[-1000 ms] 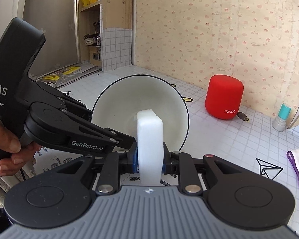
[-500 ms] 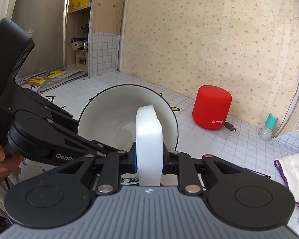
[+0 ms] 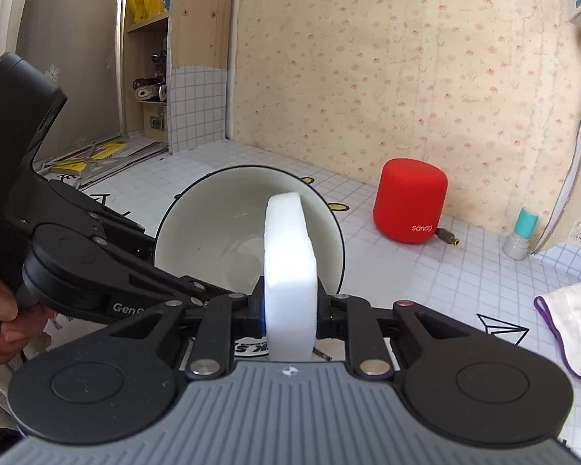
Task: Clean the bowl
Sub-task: 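Hold the bowl with the left gripper while the right gripper rubs the sponge around the inner rim, then hold the bowl with the left gripper while the right gripper wipes the bowl bottom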
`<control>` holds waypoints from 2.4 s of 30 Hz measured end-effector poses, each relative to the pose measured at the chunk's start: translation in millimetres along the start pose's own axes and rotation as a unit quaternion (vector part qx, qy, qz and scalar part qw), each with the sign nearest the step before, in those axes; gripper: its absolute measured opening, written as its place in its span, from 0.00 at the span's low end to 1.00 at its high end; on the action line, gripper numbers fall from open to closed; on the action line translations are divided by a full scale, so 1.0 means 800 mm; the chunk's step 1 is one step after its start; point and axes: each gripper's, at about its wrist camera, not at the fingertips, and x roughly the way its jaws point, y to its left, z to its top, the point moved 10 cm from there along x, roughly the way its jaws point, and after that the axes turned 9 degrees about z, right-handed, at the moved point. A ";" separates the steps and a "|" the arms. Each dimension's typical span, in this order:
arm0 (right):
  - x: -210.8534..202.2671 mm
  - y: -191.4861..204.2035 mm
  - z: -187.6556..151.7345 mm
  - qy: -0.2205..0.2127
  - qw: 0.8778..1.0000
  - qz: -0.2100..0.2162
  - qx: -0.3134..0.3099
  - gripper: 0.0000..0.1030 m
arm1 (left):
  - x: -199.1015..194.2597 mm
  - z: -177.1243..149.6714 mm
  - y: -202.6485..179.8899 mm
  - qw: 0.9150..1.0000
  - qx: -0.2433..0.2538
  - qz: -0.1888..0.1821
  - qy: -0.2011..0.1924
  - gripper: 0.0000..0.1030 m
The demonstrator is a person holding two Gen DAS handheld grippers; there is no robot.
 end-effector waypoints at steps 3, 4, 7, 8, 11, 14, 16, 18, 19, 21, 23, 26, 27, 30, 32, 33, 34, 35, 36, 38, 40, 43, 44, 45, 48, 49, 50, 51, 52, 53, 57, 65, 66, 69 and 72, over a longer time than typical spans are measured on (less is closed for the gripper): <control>0.001 0.000 -0.003 0.004 1.000 0.010 0.007 0.23 | 0.000 0.001 0.000 1.000 0.011 0.000 0.004 0.36; 0.001 0.001 -0.004 0.005 1.000 0.014 0.009 0.24 | 0.001 0.001 0.000 1.000 0.015 0.001 0.004 0.37; 0.000 0.005 -0.007 0.006 1.000 0.023 0.009 0.24 | 0.001 0.002 0.000 1.000 0.023 0.005 0.006 0.37; -0.001 0.006 -0.007 0.007 1.000 0.023 0.005 0.25 | 0.001 0.003 0.000 1.000 0.025 0.006 0.006 0.37; -0.003 0.009 -0.007 0.008 1.000 0.025 -0.003 0.33 | 0.001 0.004 -0.001 1.000 0.028 0.009 0.007 0.37; -0.005 0.014 -0.007 0.003 0.999 0.032 -0.007 0.39 | 0.001 0.005 -0.001 0.999 0.032 0.011 0.007 0.37; -0.006 0.015 -0.007 0.002 0.999 0.030 -0.010 0.39 | 0.000 0.005 -0.001 0.999 0.032 0.012 0.006 0.37; -0.007 0.013 -0.006 -0.003 1.000 0.029 -0.009 0.39 | 0.001 0.004 0.001 0.999 0.031 0.019 0.006 0.43; -0.008 0.013 -0.006 -0.005 1.000 0.028 -0.009 0.39 | 0.001 0.004 0.002 0.999 0.030 0.024 0.005 0.48; -0.013 0.013 -0.004 -0.013 1.000 0.024 -0.014 0.39 | 0.002 0.003 0.004 0.999 0.028 0.025 0.006 0.48; -0.017 0.013 -0.003 -0.021 0.999 0.023 -0.016 0.38 | 0.002 0.004 0.006 0.999 0.027 0.025 0.006 0.48; -0.021 0.011 0.000 -0.031 0.999 0.027 -0.012 0.23 | 0.003 0.004 0.006 0.999 0.023 0.027 0.007 0.48; -0.021 0.009 0.000 -0.032 0.999 0.033 -0.005 0.23 | 0.003 0.004 0.006 1.000 0.015 0.026 0.007 0.48; -0.018 0.006 -0.003 -0.029 0.999 0.036 0.005 0.22 | -0.002 0.000 0.009 0.999 -0.038 0.003 0.006 0.48; -0.017 0.000 -0.007 -0.028 0.999 0.033 0.014 0.22 | -0.007 -0.007 0.006 0.996 -0.089 -0.024 0.007 0.52; -0.016 -0.002 -0.009 -0.026 0.999 0.035 0.019 0.21 | -0.008 -0.009 0.005 0.994 -0.110 -0.026 0.004 0.52; -0.016 -0.003 -0.010 -0.025 0.999 0.035 0.020 0.22 | -0.008 -0.010 0.005 0.992 -0.125 -0.022 0.001 0.52; -0.014 -0.004 -0.013 -0.020 0.999 0.034 0.020 0.22 | -0.007 -0.011 0.006 0.990 -0.141 -0.018 -0.002 0.52; -0.013 -0.004 -0.015 -0.017 0.999 0.033 0.021 0.22 | -0.006 -0.011 0.008 0.988 -0.156 -0.008 -0.007 0.52; -0.011 -0.004 -0.018 -0.012 0.999 0.032 0.020 0.22 | -0.003 -0.011 0.009 0.986 -0.168 0.012 -0.013 0.52; -0.010 -0.003 -0.021 -0.005 0.999 0.033 0.014 0.22 | 0.001 -0.009 0.010 0.985 -0.171 0.031 -0.016 0.48; -0.010 -0.001 -0.023 -0.003 0.999 0.036 0.013 0.22 | 0.004 -0.008 0.018 0.984 -0.174 0.045 -0.017 0.38; -0.011 -0.003 -0.022 -0.005 0.999 0.034 0.014 0.22 | 0.006 -0.008 0.019 0.985 -0.166 0.044 -0.017 0.37; -0.011 -0.003 -0.021 -0.006 0.999 0.035 0.015 0.22 | 0.006 -0.007 0.019 0.988 -0.151 0.042 -0.014 0.37; -0.014 -0.006 -0.011 -0.017 0.999 0.041 0.020 0.22 | 0.006 -0.002 0.018 0.995 -0.096 0.038 -0.008 0.37; -0.014 -0.006 -0.007 -0.020 0.999 0.043 0.020 0.22 | 0.005 0.000 0.016 0.997 -0.072 0.040 -0.007 0.37; -0.013 -0.003 -0.003 -0.022 0.999 0.046 0.015 0.22 | 0.005 0.002 0.014 0.998 -0.049 0.041 -0.006 0.37; -0.012 -0.001 -0.001 -0.022 0.998 0.049 0.013 0.22 | 0.004 0.004 0.014 0.998 -0.041 0.040 -0.004 0.37; -0.007 0.005 0.002 -0.017 0.998 0.053 0.004 0.22 | 0.004 0.005 0.015 0.999 -0.033 0.039 -0.002 0.37; -0.004 0.008 0.003 -0.015 0.998 0.053 -0.002 0.22 | 0.003 0.007 0.015 0.999 -0.019 0.037 -0.001 0.37; 0.003 0.017 0.008 -0.015 0.998 0.058 -0.009 0.22 | -0.001 0.009 0.013 0.999 0.008 0.036 -0.003 0.37; 0.006 0.001 0.016 -0.023 1.000 0.009 -0.009 0.22 | -0.001 0.009 0.010 1.000 0.002 0.027 -0.004 0.37; 0.003 0.000 0.016 -0.024 1.000 0.000 -0.016 0.22 | -0.001 0.009 0.010 1.000 0.002 0.026 -0.004 0.37; -0.008 0.002 0.015 -0.024 0.998 -0.030 -0.047 0.22 | -0.001 0.009 0.010 1.000 0.003 0.023 -0.004 0.37; -0.013 0.004 0.011 -0.020 0.998 -0.025 -0.053 0.22 | 0.000 0.009 0.009 1.000 0.002 0.024 -0.003 0.37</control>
